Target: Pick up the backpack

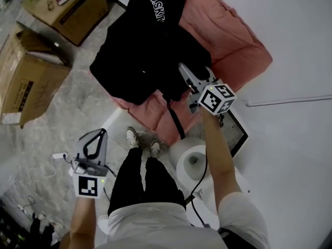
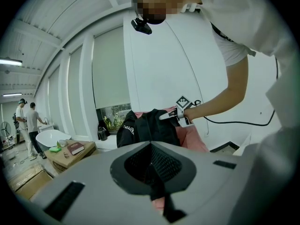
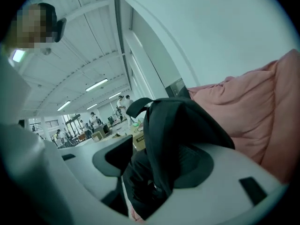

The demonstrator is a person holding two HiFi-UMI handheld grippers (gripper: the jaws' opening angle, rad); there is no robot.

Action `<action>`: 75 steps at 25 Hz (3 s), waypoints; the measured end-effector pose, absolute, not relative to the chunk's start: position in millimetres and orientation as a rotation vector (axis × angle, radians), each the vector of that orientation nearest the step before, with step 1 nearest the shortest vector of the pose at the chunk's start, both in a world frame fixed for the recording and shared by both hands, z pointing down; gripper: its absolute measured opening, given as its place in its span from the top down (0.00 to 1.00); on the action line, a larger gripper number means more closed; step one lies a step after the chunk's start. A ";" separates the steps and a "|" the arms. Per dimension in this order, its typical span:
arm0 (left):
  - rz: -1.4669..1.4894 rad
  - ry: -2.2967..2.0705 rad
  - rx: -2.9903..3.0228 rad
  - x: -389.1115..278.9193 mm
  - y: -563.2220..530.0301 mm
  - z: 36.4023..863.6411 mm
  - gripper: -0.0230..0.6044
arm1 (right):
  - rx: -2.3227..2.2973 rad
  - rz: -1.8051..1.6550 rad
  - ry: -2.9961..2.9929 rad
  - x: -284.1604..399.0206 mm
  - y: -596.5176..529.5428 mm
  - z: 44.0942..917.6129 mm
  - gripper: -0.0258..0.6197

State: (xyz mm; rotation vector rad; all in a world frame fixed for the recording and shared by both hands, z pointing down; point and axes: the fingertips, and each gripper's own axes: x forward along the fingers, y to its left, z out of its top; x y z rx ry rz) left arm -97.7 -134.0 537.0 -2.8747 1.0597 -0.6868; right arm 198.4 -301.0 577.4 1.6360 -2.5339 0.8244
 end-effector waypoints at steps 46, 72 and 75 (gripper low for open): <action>-0.733 1.152 -2.919 -124.5 -132.3 562.0 0.94 | 1.688 0.595 -2.850 176.0 -358.3 539.8 0.69; -0.693 1.166 -2.906 -128.6 -122.4 554.9 0.94 | 1.340 0.595 -2.966 129.3 -302.9 516.5 0.91; -0.692 1.183 -2.902 -128.2 -123.5 552.9 0.94 | 1.335 0.596 -2.972 126.0 -299.1 514.7 0.91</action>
